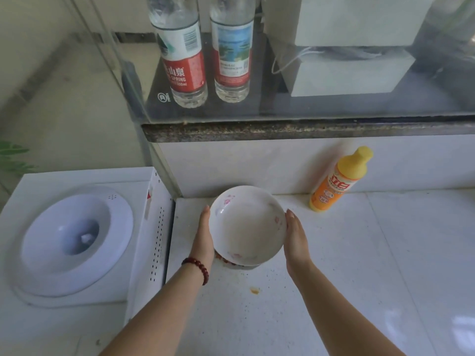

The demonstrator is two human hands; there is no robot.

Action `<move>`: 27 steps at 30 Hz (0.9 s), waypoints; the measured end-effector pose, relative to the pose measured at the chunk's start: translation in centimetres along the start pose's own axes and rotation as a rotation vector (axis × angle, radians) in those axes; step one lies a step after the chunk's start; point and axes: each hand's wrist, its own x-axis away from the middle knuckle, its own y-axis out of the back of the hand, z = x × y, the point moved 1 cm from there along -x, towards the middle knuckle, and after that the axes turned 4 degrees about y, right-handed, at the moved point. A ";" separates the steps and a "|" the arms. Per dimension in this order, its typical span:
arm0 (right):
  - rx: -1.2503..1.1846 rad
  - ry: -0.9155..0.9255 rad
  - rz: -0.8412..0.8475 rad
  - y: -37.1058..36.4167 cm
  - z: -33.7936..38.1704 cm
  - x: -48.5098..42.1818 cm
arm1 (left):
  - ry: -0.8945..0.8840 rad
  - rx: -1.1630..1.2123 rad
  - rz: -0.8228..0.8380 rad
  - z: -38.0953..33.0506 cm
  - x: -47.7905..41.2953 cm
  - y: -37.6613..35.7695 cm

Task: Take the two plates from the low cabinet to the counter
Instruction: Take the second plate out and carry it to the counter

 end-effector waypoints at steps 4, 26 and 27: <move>-0.019 -0.005 0.004 -0.3 0.0 -0.4 | -0.008 -0.002 -0.023 0.1 -0.1 0.3; 0.005 -0.030 0.070 0.6 0.7 -0.5 | -0.018 -0.033 -0.021 0.0 0.6 1.0; -0.003 -0.025 0.075 0.7 0.8 -0.3 | -0.021 -0.032 -0.023 0.0 0.8 1.0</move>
